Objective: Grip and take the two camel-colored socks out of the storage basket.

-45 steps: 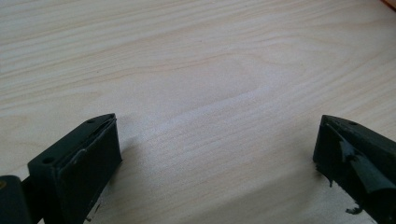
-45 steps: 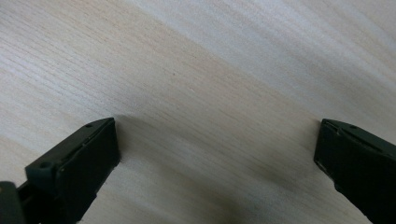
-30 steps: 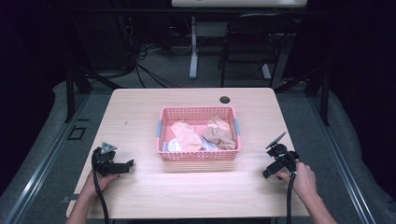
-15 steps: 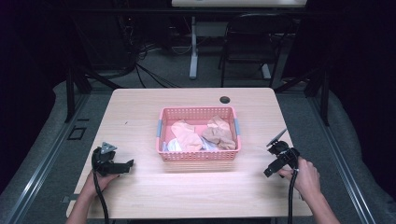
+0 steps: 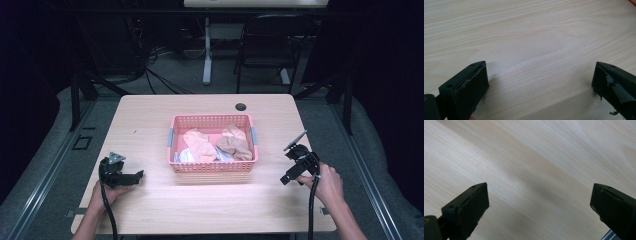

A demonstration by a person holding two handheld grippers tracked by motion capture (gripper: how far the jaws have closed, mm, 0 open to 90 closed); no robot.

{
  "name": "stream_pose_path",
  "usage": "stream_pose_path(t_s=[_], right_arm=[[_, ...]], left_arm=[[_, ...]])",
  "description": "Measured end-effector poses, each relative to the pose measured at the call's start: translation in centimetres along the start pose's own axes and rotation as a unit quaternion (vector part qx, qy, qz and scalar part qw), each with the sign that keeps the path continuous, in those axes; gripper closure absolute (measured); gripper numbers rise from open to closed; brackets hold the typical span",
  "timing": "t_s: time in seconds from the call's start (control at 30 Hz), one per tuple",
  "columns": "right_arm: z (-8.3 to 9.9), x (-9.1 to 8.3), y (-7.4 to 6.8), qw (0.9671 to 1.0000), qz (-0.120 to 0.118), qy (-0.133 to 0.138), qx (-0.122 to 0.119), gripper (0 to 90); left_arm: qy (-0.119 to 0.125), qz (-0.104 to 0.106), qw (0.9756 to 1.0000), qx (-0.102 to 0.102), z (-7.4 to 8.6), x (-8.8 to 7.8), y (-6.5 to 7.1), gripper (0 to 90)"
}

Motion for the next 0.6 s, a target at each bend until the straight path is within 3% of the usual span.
stream_pose_path(t_s=[0.03, 0.1, 0.23, 0.27, 0.3, 0.33, 0.4, 0.43, 0.53, 0.6], right_arm=[[0.0, -0.2, 0.0, 1.0, 0.002, -0.007, -0.004, 1.7], [-0.3, -0.3, -0.3, 0.9999, -0.002, 0.013, 0.002, 1.8], [-0.6, -1.0, -0.6, 1.0, 0.002, 0.007, -0.006, 1.9], [-0.7, -1.0, -0.7, 0.9999, 0.001, 0.017, -0.002, 1.9], [-0.8, -1.4, -0.6, 1.0, 0.001, 0.005, -0.008, 1.9], [-0.9, -1.3, -0.7, 0.9998, 0.0, 0.018, -0.003, 1.9], [-1.0, -1.9, -0.6, 0.9999, 0.003, 0.0, -0.012, 1.9], [-1.2, -1.8, -0.8, 0.9998, -0.001, 0.02, -0.005, 2.0], [-1.3, -2.2, -0.9, 0.9999, 0.0, 0.006, -0.012, 2.0], [-1.7, -2.3, -1.0, 0.9998, 0.0, 0.015, -0.01, 2.0]], left_arm=[[0.0, 0.0, 1.0, 0.0, 0.0, 0.0, 0.0, 0.3], [0.0, 0.0, 1.0, 0.0, 0.0, 0.0, 0.0, 0.3], [0.0, -0.001, 1.0, -0.001, 0.0, 0.0, 0.0, 0.3], [0.0, -0.002, 1.0, -0.001, 0.0, 0.0, 0.0, 0.3], [0.0, -0.002, 1.0, -0.001, 0.0, 0.0, 0.0, 0.3], [0.0, -0.002, 1.0, -0.002, 0.0, 0.0, 0.0, 0.3], [0.0, -0.003, 1.0, -0.002, 0.0, 0.0, 0.0, 0.3], [0.0, -0.003, 1.0, -0.002, 0.0, 0.0, 0.0, 0.3], [0.0, -0.003, 1.0, -0.002, 0.0, 0.1, 0.0, 0.2], [0.0, -0.003, 1.0, -0.002, 0.0, 0.1, 0.0, 0.2]])
Point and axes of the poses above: each handheld gripper's, and its own axes: x roughly forward along the jaws, z roughly out of its underside, y roughly to its right, the point moved 8 cm from there along x, roughly forward along the jaws, and after that the axes turned 12 degrees about -z, right-handed, at the moved point
